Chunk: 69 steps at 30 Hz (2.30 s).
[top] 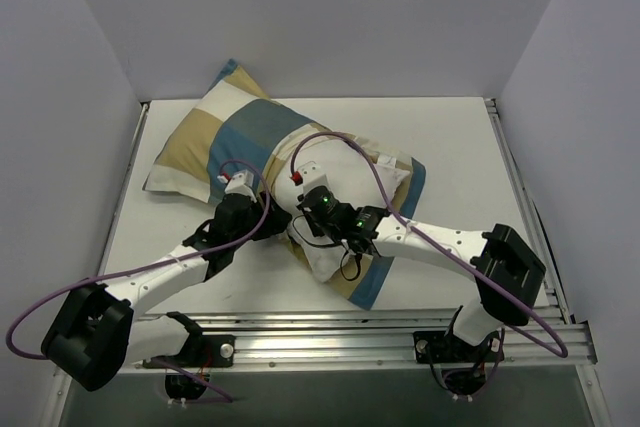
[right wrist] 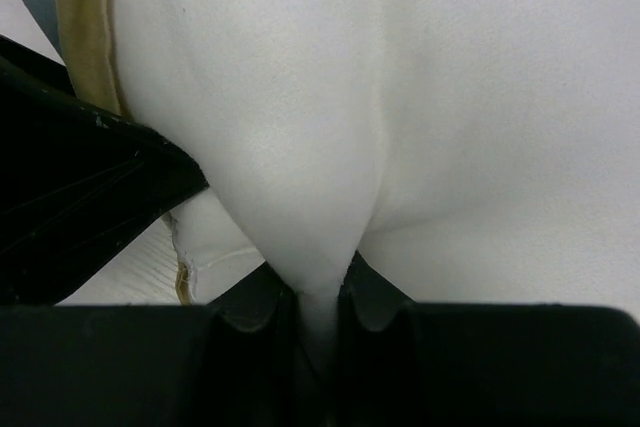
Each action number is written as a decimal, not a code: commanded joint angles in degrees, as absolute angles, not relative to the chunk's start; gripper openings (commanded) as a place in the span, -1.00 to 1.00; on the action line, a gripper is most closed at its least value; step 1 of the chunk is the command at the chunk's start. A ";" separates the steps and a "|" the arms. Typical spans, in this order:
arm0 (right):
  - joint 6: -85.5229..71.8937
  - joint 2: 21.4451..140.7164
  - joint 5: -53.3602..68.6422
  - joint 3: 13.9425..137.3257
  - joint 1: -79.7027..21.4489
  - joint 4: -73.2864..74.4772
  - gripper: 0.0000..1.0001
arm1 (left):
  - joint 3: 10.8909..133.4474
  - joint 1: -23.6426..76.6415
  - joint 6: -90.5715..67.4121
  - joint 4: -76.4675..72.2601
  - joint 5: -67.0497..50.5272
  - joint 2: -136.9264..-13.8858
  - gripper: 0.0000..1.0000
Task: Remove the pillowcase from the pillow
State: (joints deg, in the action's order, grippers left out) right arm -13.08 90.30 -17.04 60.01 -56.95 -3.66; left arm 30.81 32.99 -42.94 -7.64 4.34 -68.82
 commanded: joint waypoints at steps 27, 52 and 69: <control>-16.08 74.97 -19.33 56.69 -54.76 2.02 -1.00 | 24.52 29.80 -44.30 -14.76 13.45 -69.34 -0.37; -18.98 54.23 -2.83 73.93 -55.20 22.41 -1.00 | 44.11 29.44 -48.62 -14.94 25.14 -92.89 -0.95; -22.68 63.45 -8.71 53.63 -34.20 17.15 0.07 | 46.76 28.91 -39.72 4.78 14.16 -72.79 0.85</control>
